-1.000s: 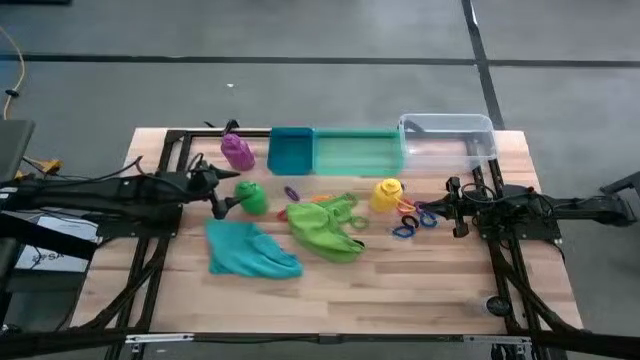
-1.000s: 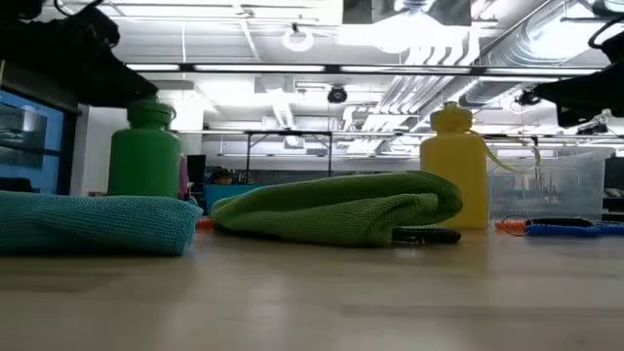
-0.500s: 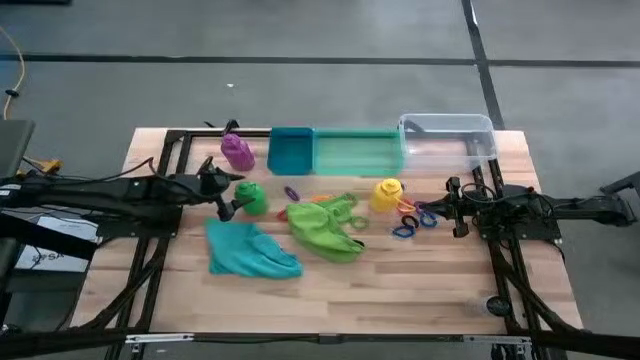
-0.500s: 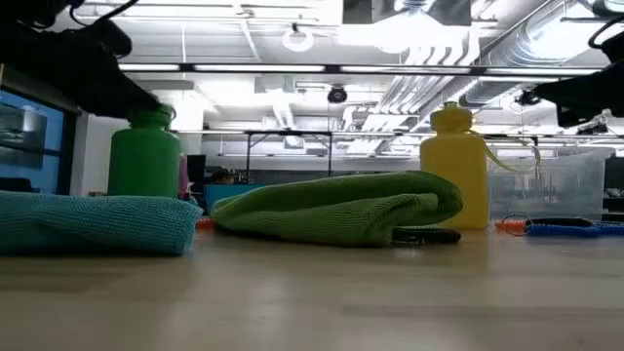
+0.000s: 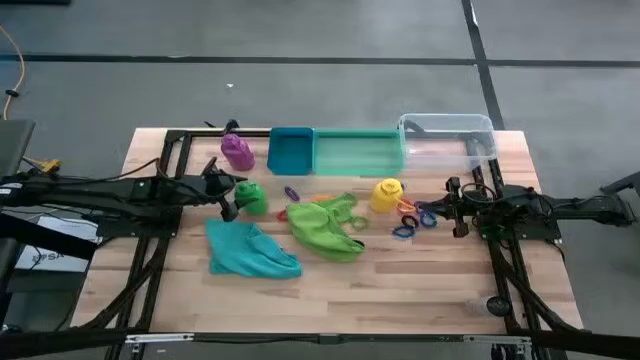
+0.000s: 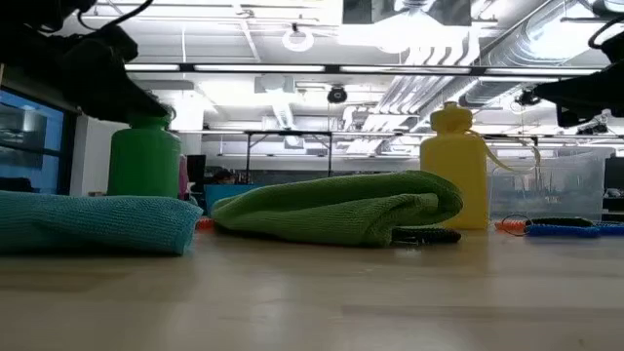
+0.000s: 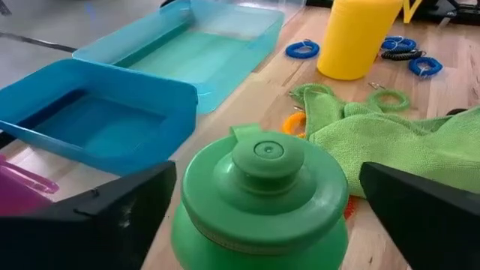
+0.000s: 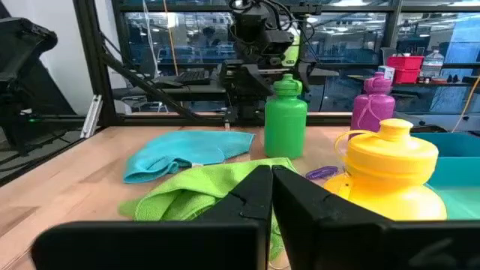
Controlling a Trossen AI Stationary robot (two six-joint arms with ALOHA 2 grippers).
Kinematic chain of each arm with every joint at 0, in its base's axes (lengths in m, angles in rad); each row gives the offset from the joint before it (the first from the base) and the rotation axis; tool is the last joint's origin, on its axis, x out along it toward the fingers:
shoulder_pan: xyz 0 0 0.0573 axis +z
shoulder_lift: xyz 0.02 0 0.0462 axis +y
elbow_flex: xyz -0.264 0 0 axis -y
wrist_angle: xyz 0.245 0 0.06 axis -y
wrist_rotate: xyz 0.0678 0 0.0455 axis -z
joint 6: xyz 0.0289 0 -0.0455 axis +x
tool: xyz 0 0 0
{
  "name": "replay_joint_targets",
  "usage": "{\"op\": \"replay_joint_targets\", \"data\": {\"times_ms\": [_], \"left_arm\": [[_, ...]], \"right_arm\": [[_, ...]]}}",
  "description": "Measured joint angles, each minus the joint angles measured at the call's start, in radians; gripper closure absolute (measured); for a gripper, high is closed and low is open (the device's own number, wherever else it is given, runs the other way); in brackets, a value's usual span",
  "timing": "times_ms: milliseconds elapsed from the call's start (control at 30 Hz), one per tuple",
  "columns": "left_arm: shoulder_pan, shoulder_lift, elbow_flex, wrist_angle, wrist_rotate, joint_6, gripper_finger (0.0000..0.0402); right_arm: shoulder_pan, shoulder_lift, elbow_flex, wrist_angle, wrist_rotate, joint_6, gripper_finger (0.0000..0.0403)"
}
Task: Pick & Place Sports Items
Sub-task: Put the green tumbler into the transparent bin
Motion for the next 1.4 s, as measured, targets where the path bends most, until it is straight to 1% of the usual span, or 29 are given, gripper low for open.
{"op": "replay_joint_targets", "data": {"times_ms": [233, 300, 333, 533, 633, 767, 900, 1100, 1233, 1400], "left_arm": [[0.000, 0.000, 0.000, 0.001, -0.001, 0.012, 0.0168], [0.000, 0.000, 0.000, 0.002, 0.000, 0.018, 0.0190], [0.000, 0.000, 0.000, 0.003, 0.000, 0.019, 0.0194], [0.000, -0.011, 0.001, 0.003, 0.000, 0.019, 0.0194], [-0.001, -0.014, 0.028, -0.004, 0.000, 0.020, 0.0194], [-0.002, -0.008, 0.109, -0.049, 0.002, 0.068, 0.0194], [-0.002, 0.020, 0.219, -0.122, 0.003, 0.120, 0.0194], [-0.002, 0.111, 0.395, -0.243, 0.026, 0.129, 0.0194], [-0.002, 0.200, 0.503, -0.264, 0.075, 0.128, 0.0194], [-0.002, 0.338, 0.631, -0.267, 0.086, 0.120, 0.0194]], "right_arm": [[0.000, 0.000, 0.000, 0.000, 0.000, 0.000, 0.0403], [0.000, 0.000, 0.000, 0.000, 0.000, 0.000, 0.0403], [0.000, 0.000, 0.000, 0.000, 0.000, 0.000, 0.0403], [0.000, 0.000, 0.000, 0.000, 0.000, 0.000, 0.0403], [0.000, 0.000, 0.000, 0.000, 0.000, 0.000, 0.0403], [0.000, 0.000, 0.000, 0.000, 0.000, 0.000, 0.0403], [0.000, 0.000, 0.000, 0.000, 0.000, 0.000, 0.0403], [0.000, 0.000, 0.000, 0.000, 0.000, 0.000, 0.0402], [0.000, 0.000, 0.000, 0.000, 0.000, 0.000, 0.0402], [0.000, 0.000, 0.000, 0.000, 0.000, 0.000, 0.0402]]}}
